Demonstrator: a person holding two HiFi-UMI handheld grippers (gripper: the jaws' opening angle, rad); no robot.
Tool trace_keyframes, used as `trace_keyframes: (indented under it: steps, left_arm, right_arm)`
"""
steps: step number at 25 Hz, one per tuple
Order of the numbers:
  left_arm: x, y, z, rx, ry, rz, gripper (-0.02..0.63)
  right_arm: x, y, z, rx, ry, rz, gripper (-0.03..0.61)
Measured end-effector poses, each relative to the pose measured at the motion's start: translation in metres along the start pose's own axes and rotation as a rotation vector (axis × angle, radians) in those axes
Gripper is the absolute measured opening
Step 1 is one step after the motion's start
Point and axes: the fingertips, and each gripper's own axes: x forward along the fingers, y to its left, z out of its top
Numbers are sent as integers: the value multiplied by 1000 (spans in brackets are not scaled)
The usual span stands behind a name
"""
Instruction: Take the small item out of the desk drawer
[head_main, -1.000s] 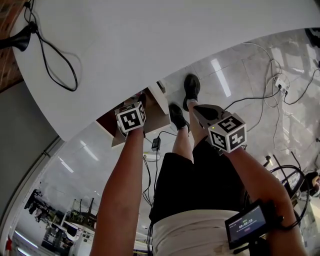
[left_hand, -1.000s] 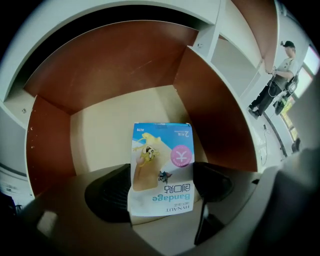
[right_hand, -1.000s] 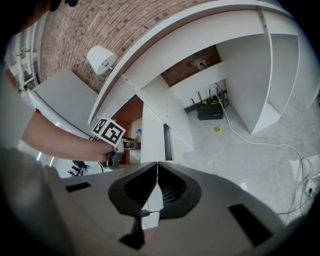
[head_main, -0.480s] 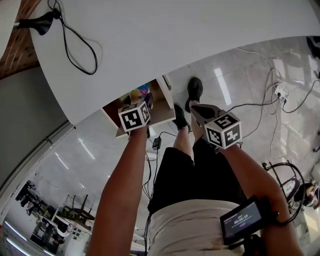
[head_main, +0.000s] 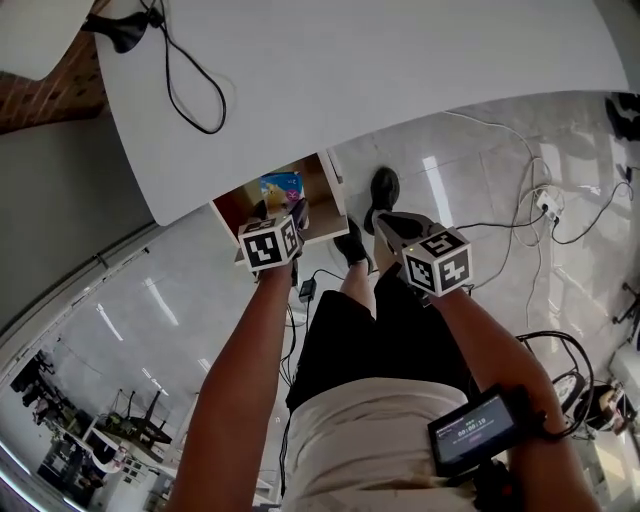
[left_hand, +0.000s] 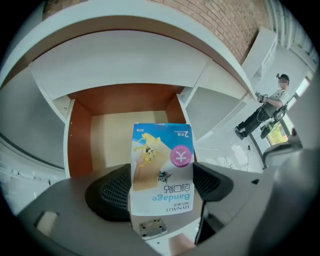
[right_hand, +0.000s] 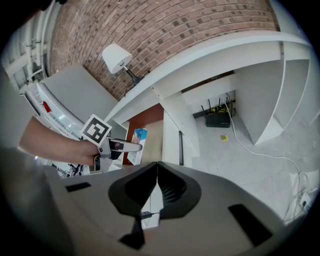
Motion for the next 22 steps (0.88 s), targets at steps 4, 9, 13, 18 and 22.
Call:
trace_keyframes:
  steps: [4, 9, 13, 18, 22]
  left_arm:
    - [-18, -5, -3, -31, -25, -15, 385]
    - [-35, -4, -7, -64, -30, -41, 385]
    - [-49, 1, 7, -61, -67, -51, 385]
    - [-71, -5, 8, -48, -93, -66, 385]
    - [-88, -5, 3, -71, -114, -71, 385]
  right_arm:
    - [-7, 9, 0, -13, -3, -1, 6]
    - [-8, 10, -2, -15, 20, -33, 6]
    - [-4, 15, 10, -42, 11, -23, 6]
    - [-11, 25, 14, -56, -1, -16, 6]
    - [-18, 37, 25, -70, -18, -16, 6]
